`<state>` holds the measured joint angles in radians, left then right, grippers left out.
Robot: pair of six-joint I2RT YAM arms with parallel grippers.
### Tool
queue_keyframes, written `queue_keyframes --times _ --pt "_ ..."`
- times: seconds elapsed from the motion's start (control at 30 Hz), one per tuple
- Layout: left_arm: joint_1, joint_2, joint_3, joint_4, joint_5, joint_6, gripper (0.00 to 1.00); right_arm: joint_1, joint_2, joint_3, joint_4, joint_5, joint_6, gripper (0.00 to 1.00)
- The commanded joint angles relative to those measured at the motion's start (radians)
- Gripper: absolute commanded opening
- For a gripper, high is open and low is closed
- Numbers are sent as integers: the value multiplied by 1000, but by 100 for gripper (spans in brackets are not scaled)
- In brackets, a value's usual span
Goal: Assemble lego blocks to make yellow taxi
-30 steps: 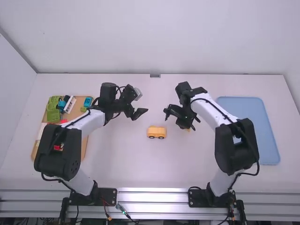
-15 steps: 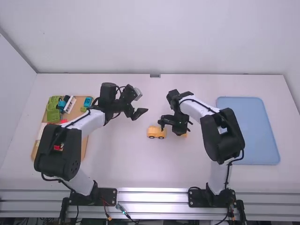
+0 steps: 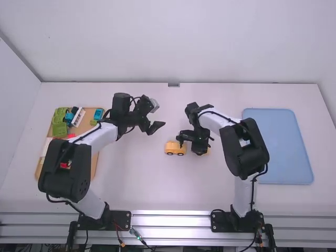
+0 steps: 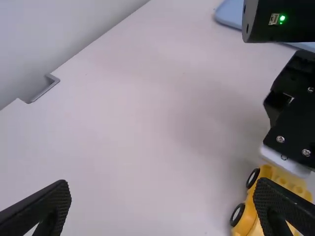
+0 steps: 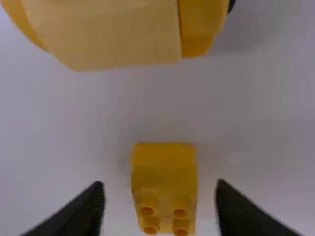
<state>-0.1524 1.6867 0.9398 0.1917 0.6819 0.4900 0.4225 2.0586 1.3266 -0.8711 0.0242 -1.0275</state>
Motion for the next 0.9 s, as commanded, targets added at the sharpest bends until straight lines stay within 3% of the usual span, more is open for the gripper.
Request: queue_keyframes --times 0.0,0.03,0.27,0.5,0.7,0.87 --pt "-5 0 15 -8 5 -3 99 -3 14 15 -4 -3 1 83" --pt "-5 0 15 -8 5 -3 99 -3 14 15 -4 -3 1 99" --pt "-5 0 15 -10 5 -3 99 -3 12 58 -5 -13 -19 99" --pt "-5 0 15 -32 9 -3 99 -26 -85 135 -47 -220 -87 99" --pt "-5 0 15 -65 32 80 99 -143 -251 71 -6 -472 -111 99" --pt "-5 0 15 -107 143 250 99 -283 -348 -101 95 -737 -265 99"
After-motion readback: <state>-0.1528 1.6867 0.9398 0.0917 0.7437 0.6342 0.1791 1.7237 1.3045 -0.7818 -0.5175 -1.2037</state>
